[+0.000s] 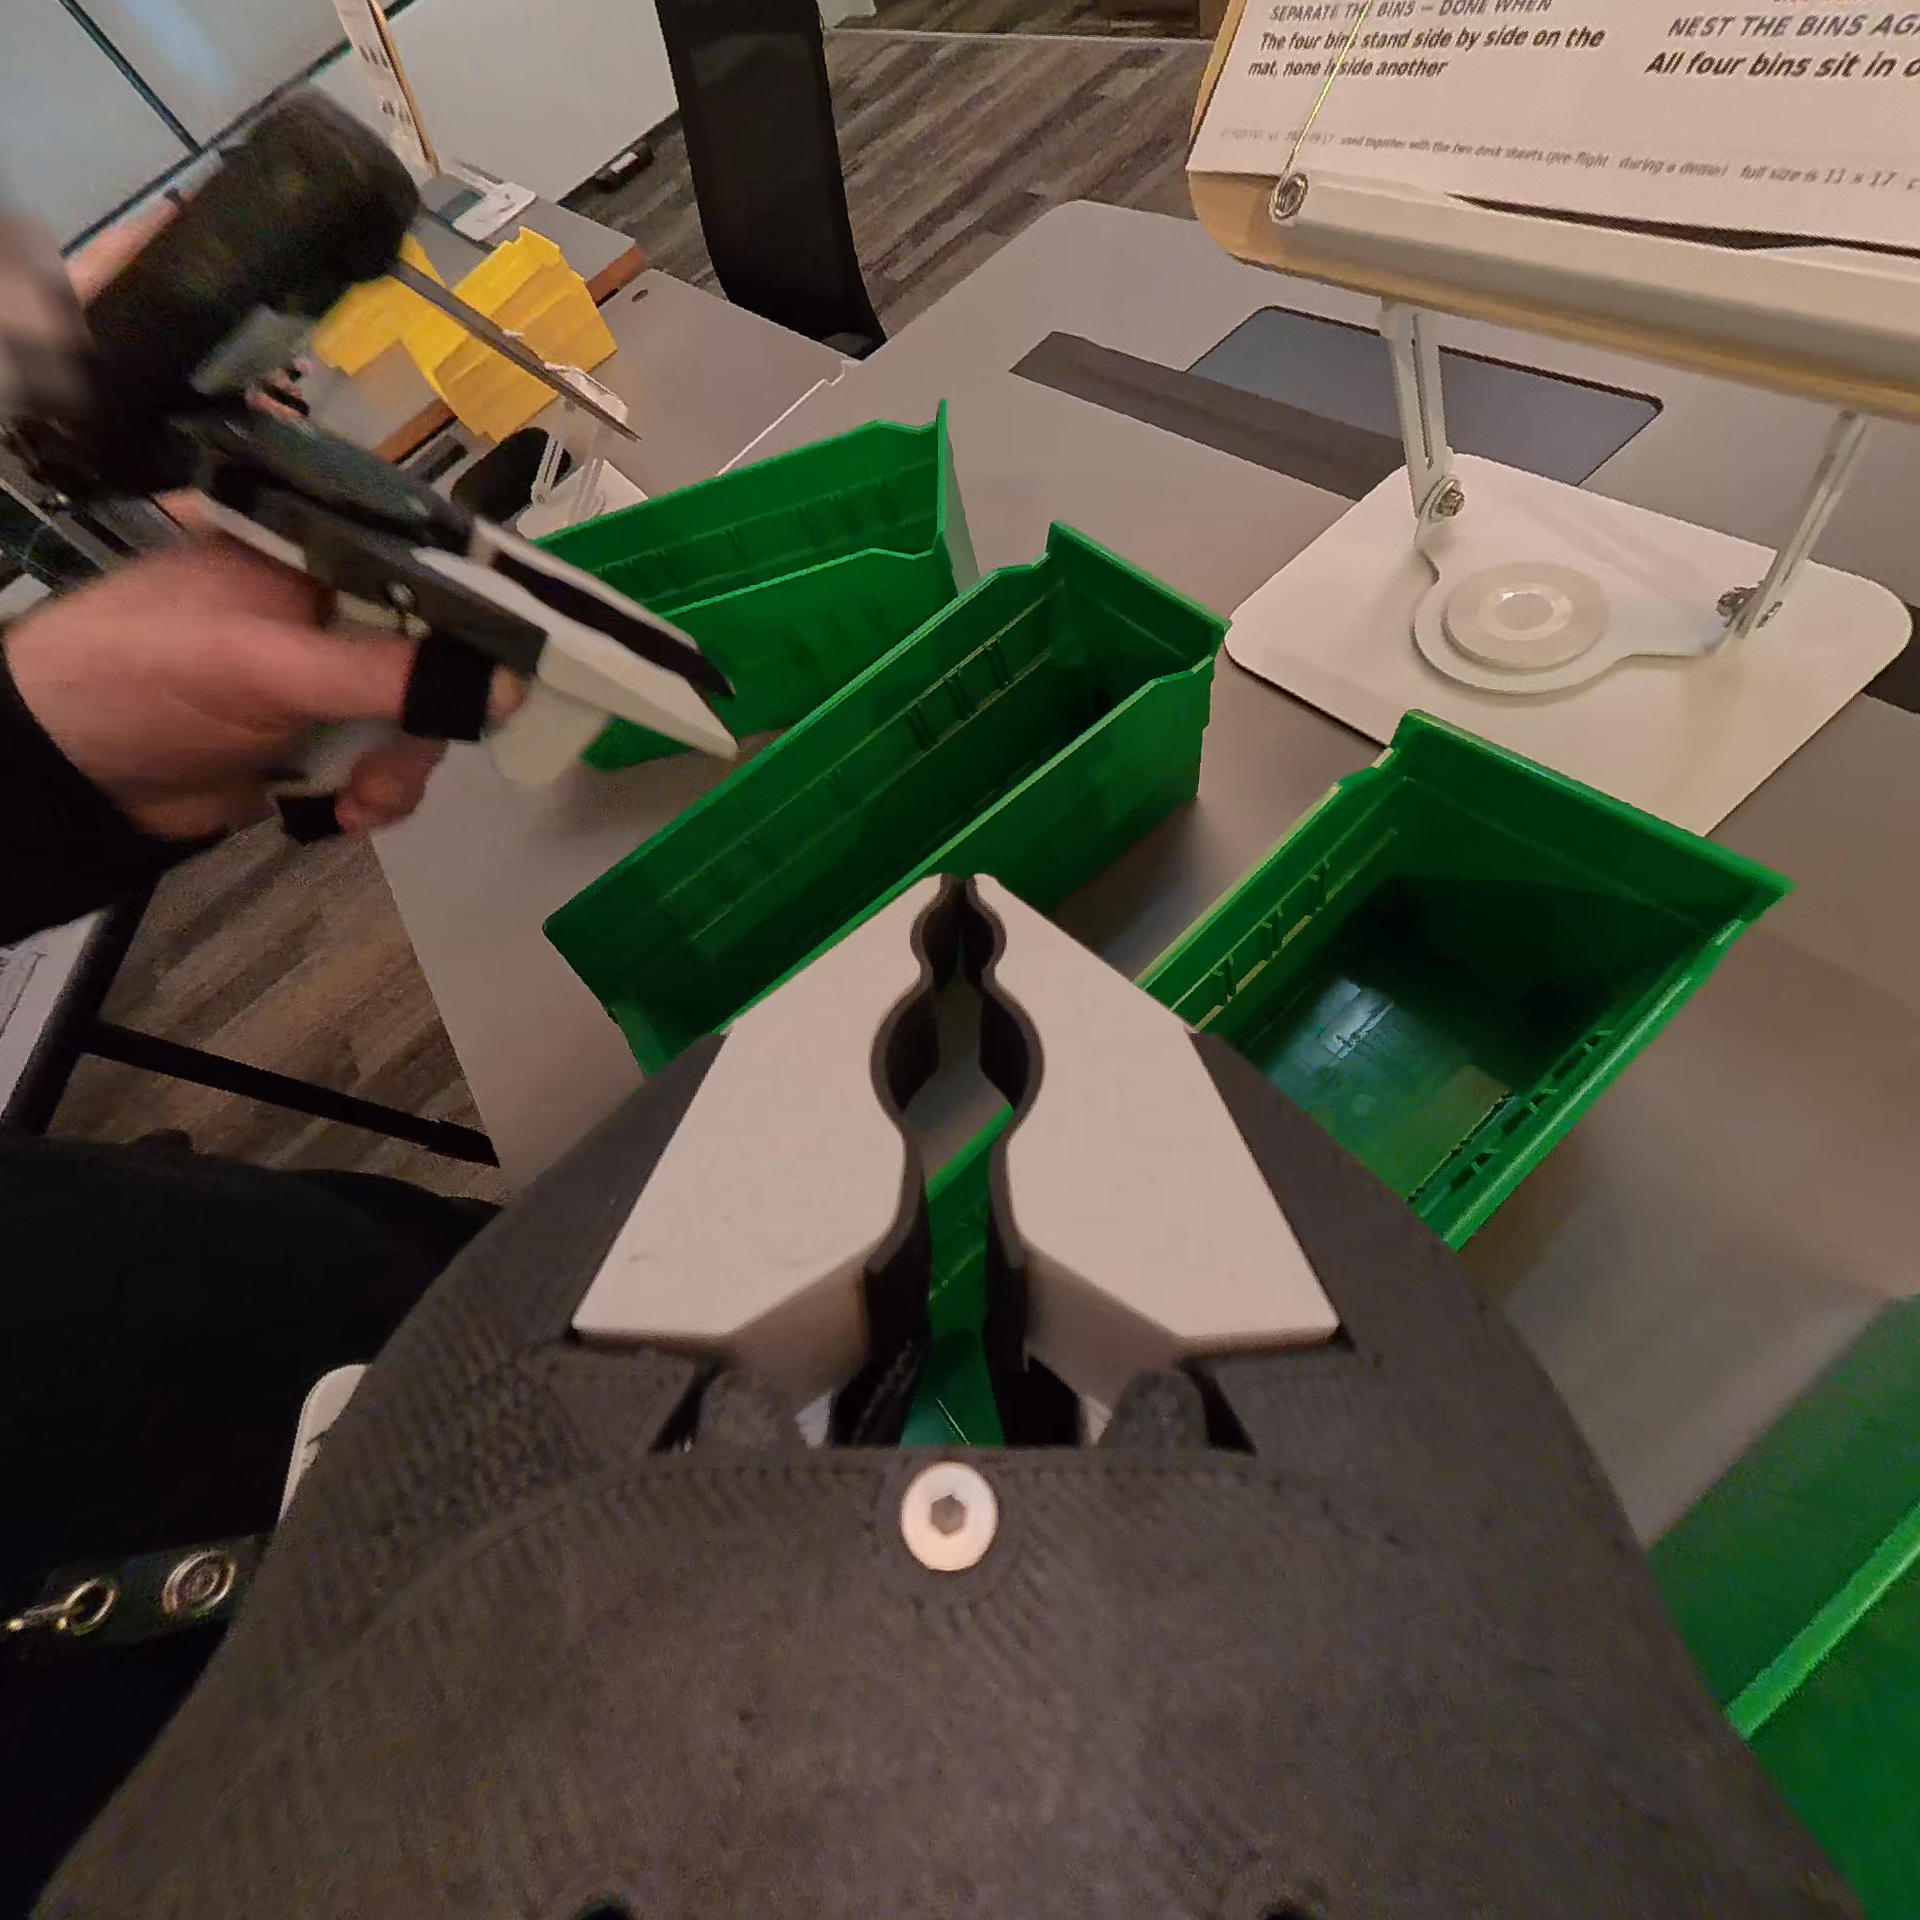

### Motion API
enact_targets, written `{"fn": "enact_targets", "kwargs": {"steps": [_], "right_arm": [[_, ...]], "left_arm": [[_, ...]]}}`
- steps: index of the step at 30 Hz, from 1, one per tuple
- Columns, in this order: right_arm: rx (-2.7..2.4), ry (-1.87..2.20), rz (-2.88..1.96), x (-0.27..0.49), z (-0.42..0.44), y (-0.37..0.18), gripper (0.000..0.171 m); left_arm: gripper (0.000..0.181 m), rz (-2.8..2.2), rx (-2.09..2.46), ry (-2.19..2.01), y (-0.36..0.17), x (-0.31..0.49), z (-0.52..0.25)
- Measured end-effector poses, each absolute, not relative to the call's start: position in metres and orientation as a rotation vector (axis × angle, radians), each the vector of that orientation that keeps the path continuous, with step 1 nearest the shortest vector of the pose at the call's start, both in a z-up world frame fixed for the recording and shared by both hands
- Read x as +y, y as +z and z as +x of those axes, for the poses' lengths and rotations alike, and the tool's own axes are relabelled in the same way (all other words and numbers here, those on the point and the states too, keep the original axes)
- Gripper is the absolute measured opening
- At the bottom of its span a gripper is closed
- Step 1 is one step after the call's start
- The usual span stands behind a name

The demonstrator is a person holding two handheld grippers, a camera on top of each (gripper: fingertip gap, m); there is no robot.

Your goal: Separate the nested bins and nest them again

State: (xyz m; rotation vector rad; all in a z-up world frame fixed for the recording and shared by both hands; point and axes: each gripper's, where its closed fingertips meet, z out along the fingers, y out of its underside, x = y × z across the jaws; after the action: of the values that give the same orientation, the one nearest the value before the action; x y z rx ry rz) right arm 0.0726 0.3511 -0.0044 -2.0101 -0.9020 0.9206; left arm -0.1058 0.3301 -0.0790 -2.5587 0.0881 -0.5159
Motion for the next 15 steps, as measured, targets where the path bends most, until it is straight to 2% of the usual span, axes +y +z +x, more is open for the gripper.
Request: {"fn": "enact_targets", "kwargs": {"steps": [1, 3, 5, 6, 8, 11, 13, 15], "right_arm": [[-0.897, 0.925, -2.005, 0.351, 0.074, -0.003, 0.0], [-0.885, 0.93, -1.998, 0.351, 0.079, 0.0, 0.0], [-0.874, 0.922, -1.99, 0.352, 0.085, 0.003, 0.0], [-0.866, 0.917, -1.986, 0.354, 0.089, 0.004, 0.0], [-0.846, 0.908, -1.984, 0.357, 0.097, 0.006, 0.0], [-0.813, 0.887, -2.0, 0.361, 0.112, 0.005, 0.0], [-0.788, 0.876, -2.011, 0.363, 0.121, 0.003, 0.0], [-0.763, 0.872, -2.02, 0.364, 0.128, 0.002, 0.0]], "left_arm": [[0.066, -2.529, 0.149, -0.427, -0.064, 0.338, -0.122], [0.065, -2.486, 0.204, -0.217, -0.041, 0.356, -0.173], [0.077, -2.548, 0.237, -0.032, -0.046, 0.366, -0.233], [0.076, -2.606, 0.248, 0.037, -0.058, 0.367, -0.263], [0.088, -2.755, 0.238, 0.082, -0.092, 0.359, -0.308], [0.08, -2.903, 0.25, 0.031, -0.136, 0.343, -0.338], [0.045, -2.954, 0.297, 0.021, -0.153, 0.333, -0.344], [0.019, -3.002, 0.286, 0.082, -0.162, 0.322, -0.352]]}}
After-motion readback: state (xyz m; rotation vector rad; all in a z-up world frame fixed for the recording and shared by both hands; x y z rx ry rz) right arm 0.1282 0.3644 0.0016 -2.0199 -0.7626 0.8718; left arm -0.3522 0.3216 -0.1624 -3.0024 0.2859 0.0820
